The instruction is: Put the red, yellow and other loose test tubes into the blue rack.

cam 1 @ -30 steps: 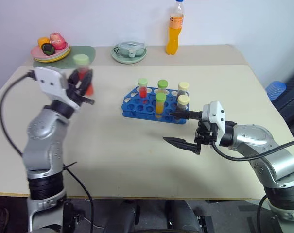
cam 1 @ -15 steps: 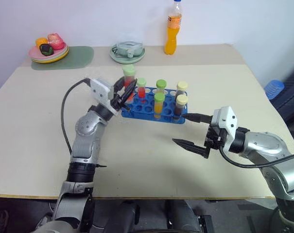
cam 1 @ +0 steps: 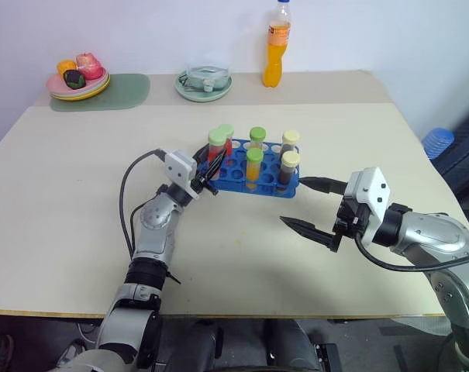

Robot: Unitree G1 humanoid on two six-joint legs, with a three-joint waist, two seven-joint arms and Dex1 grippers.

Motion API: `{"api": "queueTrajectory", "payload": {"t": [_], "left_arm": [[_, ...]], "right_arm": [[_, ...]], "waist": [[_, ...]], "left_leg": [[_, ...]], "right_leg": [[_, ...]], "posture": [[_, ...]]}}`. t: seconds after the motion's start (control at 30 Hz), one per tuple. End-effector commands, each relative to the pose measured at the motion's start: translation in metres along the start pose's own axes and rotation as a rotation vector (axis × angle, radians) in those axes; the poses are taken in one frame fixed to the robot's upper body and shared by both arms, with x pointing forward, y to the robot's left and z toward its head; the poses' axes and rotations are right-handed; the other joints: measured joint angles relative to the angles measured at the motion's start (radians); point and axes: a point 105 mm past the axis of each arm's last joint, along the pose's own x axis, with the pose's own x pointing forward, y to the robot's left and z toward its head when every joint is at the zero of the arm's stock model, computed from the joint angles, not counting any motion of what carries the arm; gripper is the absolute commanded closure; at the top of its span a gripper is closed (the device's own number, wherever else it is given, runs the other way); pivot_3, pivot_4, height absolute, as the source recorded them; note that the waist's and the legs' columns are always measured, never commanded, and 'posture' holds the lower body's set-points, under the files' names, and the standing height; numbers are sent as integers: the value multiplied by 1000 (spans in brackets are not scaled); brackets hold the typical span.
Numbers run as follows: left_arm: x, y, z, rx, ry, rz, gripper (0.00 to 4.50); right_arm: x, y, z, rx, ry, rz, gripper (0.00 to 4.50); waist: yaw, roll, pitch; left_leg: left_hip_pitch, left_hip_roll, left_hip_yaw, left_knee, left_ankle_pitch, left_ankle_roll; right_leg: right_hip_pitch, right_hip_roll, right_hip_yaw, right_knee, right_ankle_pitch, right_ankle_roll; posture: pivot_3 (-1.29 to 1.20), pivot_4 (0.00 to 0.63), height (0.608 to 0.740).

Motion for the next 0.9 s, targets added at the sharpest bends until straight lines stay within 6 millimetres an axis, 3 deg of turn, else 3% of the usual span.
{"api": "queueTrajectory", "payload": {"t": [0.03,0.4,0.87,0.9], "left_arm": [[8,-1,3,29,-27,4,3726],[11,-23,-11,1,-7,-96,3726],[8,-21,-20,-99,-4,-82,3726],[8,-21,-19,-99,-11,-85,2720]], "right_arm": [[-3,1,14,-45,-32,-5,0],[-3,0,12,-42,-32,-18,0],[-3,1,10,-36,-37,-28,0],[-3,1,10,-35,-38,-28,0]], "waist": [[0,0,0],[0,-1,0],[0,-1,-1],[0,-1,-1]], "left_leg": [[0,0,0,0,0,0],[0,0,0,0,0,0],[0,0,0,0,0,0],[0,0,0,0,0,0]], "right_leg": [[0,0,0,0,0,0],[0,0,0,0,0,0],[0,0,0,0,0,0],[0,0,0,0,0,0]], "posture": [[0,150,740],[0,150,740],[0,150,740],[0,150,740]]}}
